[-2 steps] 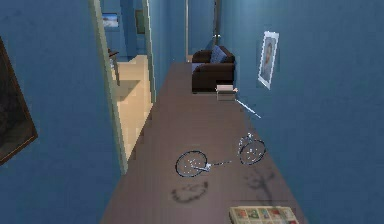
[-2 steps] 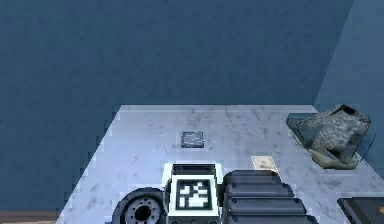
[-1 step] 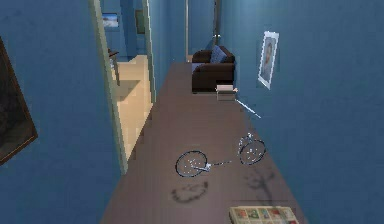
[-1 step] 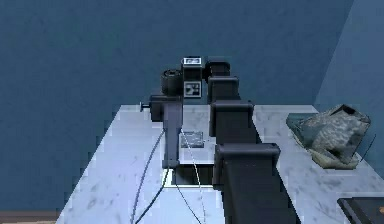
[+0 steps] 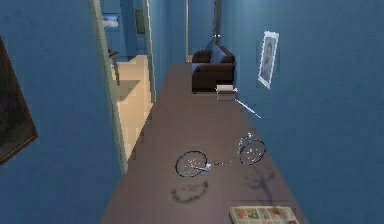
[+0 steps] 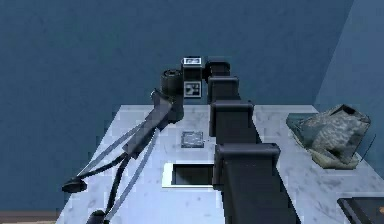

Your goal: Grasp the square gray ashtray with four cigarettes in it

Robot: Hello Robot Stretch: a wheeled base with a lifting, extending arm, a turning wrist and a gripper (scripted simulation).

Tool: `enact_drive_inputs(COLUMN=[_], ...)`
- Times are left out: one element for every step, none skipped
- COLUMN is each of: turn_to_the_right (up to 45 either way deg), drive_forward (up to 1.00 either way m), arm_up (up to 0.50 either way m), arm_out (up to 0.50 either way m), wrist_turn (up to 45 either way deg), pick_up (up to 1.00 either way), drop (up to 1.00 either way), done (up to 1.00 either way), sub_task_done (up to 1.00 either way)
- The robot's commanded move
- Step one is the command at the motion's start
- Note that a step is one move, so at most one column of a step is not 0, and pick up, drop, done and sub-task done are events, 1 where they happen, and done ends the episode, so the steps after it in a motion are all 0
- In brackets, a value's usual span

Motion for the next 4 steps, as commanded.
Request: enact_drive_inputs(turn_to_the_right=[0.0, 0.0, 0.0, 0.0], drive_forward=[0.0, 0.0, 0.0, 0.0], arm_up=[0.0, 0.0, 0.0, -0.16], arm_out=[0.0, 0.0, 0.0, 0.0], wrist_turn=[45.0, 45.0, 42.0, 0.0], pick_up=[0.0, 0.0, 0.0, 0.0], drop=[0.0, 0.0, 0.0, 0.0], done=[0.0, 0.0, 0.0, 0.0], sub_task_done=[0.0, 0.0, 0.0, 0.0])
